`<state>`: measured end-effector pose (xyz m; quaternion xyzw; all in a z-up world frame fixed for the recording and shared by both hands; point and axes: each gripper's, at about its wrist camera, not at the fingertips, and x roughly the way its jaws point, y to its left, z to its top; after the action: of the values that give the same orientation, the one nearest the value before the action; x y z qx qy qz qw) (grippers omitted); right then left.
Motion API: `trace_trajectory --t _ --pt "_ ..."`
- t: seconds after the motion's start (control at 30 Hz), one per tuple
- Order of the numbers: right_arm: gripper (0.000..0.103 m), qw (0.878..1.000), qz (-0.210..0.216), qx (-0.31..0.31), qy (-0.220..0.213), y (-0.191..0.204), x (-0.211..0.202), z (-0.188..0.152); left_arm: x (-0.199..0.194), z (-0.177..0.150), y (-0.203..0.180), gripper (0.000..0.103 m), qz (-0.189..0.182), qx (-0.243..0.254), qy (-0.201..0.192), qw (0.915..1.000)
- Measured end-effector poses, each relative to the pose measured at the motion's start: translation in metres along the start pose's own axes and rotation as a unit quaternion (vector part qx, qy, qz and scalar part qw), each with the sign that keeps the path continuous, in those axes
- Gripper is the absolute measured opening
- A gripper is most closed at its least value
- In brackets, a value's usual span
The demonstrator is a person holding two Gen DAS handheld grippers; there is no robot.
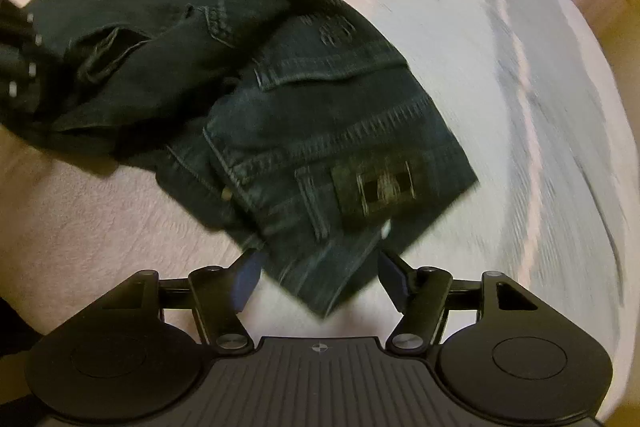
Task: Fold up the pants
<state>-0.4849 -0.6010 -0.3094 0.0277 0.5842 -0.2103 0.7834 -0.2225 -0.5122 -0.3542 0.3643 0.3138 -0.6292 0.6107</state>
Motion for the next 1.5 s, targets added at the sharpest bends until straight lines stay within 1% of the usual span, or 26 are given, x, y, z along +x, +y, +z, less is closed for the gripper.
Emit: trace_trajectory --t 0.07,0.13,0.17,0.27,0.4,0.47,0.5,0.53,0.57,0.6,0.63,0.67,0.7,0.77,0.8,0.83,0.87,0.93,0.97,1.03,1.1,1.13,1.2,1.33,1.43,1.5 --pt "0.064 0.999 0.016 -0.032 -0.02 -0.002 0.005 0.003 -0.019 0.003 0.016 0.005 0.043 -0.037 -0.01 0.9984" --pt "0.066 0.997 0.033 -0.064 -0.034 0.001 0.01 0.007 -0.046 0.005 0.046 0.004 0.092 -0.098 -0.018 0.9907" --pt "0.066 0.995 0.04 -0.079 -0.041 0.005 0.013 0.009 -0.062 0.005 0.065 0.004 0.118 -0.129 -0.022 0.9843" --pt "0.067 0.992 0.049 -0.108 -0.05 0.019 0.024 0.015 -0.116 -0.004 0.125 0.004 0.211 -0.196 -0.036 0.9569" --pt "0.067 0.989 0.026 -0.137 -0.052 0.036 0.037 0.019 -0.189 -0.039 0.206 0.004 0.335 -0.254 -0.042 0.9063" --pt "0.066 0.989 0.016 -0.139 -0.047 0.038 0.04 0.019 -0.22 -0.065 0.241 0.004 0.39 -0.283 -0.039 0.8754" --pt "0.062 0.99 0.015 -0.136 -0.043 0.04 0.04 0.019 -0.234 -0.081 0.258 0.004 0.416 -0.305 -0.032 0.8561" --pt "0.046 0.99 0.014 -0.135 -0.039 0.04 0.04 0.02 -0.243 -0.096 0.272 0.007 0.432 -0.33 -0.017 0.8388" --pt "0.039 0.99 0.01 -0.134 -0.031 0.041 0.039 0.02 -0.249 -0.113 0.285 0.01 0.442 -0.359 0.009 0.8218" --pt "0.024 0.991 0.008 -0.133 -0.023 0.043 0.037 0.021 -0.254 -0.129 0.294 0.018 0.451 -0.384 0.029 0.8054" --pt "0.012 0.991 0.007 -0.13 -0.018 0.043 0.033 0.023 -0.257 -0.142 0.297 0.022 0.458 -0.397 0.045 0.7937" --pt "0.011 0.992 -0.006 -0.125 -0.017 0.044 0.025 0.024 -0.256 -0.153 0.295 0.023 0.464 -0.4 0.061 0.7881" --pt "0.01 0.993 -0.013 -0.119 -0.018 0.041 0.017 0.026 -0.253 -0.161 0.288 0.026 0.463 -0.391 0.072 0.7922" --pt "0.008 0.995 -0.027 -0.097 -0.019 0.034 -0.006 0.034 -0.243 -0.167 0.272 0.033 0.444 -0.371 0.075 0.8123" --pt "0.007 0.995 -0.045 -0.087 -0.022 0.03 -0.021 0.038 -0.234 -0.167 0.261 0.035 0.425 -0.359 0.071 0.8276" --pt "0.005 0.995 -0.056 -0.078 -0.025 0.025 -0.034 0.044 -0.226 -0.166 0.248 0.037 0.4 -0.346 0.064 0.8463" --pt "0.005 0.995 -0.066 -0.066 -0.029 0.017 -0.047 0.05 -0.216 -0.162 0.233 0.039 0.366 -0.329 0.052 0.8686" --pt "0.004 0.994 -0.087 -0.044 -0.039 0.001 -0.07 0.067 -0.199 -0.151 0.205 0.044 0.302 -0.297 0.033 0.9053" --pt "0.004 0.993 -0.099 -0.039 -0.044 -0.007 -0.079 0.076 -0.188 -0.14 0.187 0.045 0.259 -0.272 0.022 0.9266" --pt "0.003 0.992 -0.111 -0.029 -0.053 -0.018 -0.092 0.089 -0.168 -0.119 0.15 0.056 0.193 -0.214 0.001 0.9576" --pt "0.003 0.99 -0.118 -0.044 -0.055 -0.024 -0.099 0.105 -0.152 -0.098 0.115 0.056 0.135 -0.149 -0.016 0.9795" --pt "0.003 0.99 -0.122 -0.051 -0.056 -0.025 -0.1 0.11 -0.145 -0.087 0.098 0.057 0.112 -0.12 -0.026 0.9861" --pt "0.003 0.991 -0.114 -0.052 -0.056 -0.031 -0.099 0.123 -0.133 -0.07 0.062 0.06 0.079 -0.074 -0.044 0.9932" --pt "0.002 0.992 -0.097 -0.052 -0.058 -0.043 -0.093 0.145 -0.098 -0.049 0.015 0.061 0.048 -0.012 -0.056 0.9972" --pt "0.002 0.992 -0.084 -0.071 -0.053 -0.057 -0.085 0.158 -0.066 -0.043 -0.013 0.061 0.075 0.036 -0.043 0.9956" --pt "0.002 0.992 -0.075 -0.083 -0.053 -0.066 -0.08 0.162 -0.045 -0.038 -0.013 0.058 0.101 0.044 -0.028 0.9935"
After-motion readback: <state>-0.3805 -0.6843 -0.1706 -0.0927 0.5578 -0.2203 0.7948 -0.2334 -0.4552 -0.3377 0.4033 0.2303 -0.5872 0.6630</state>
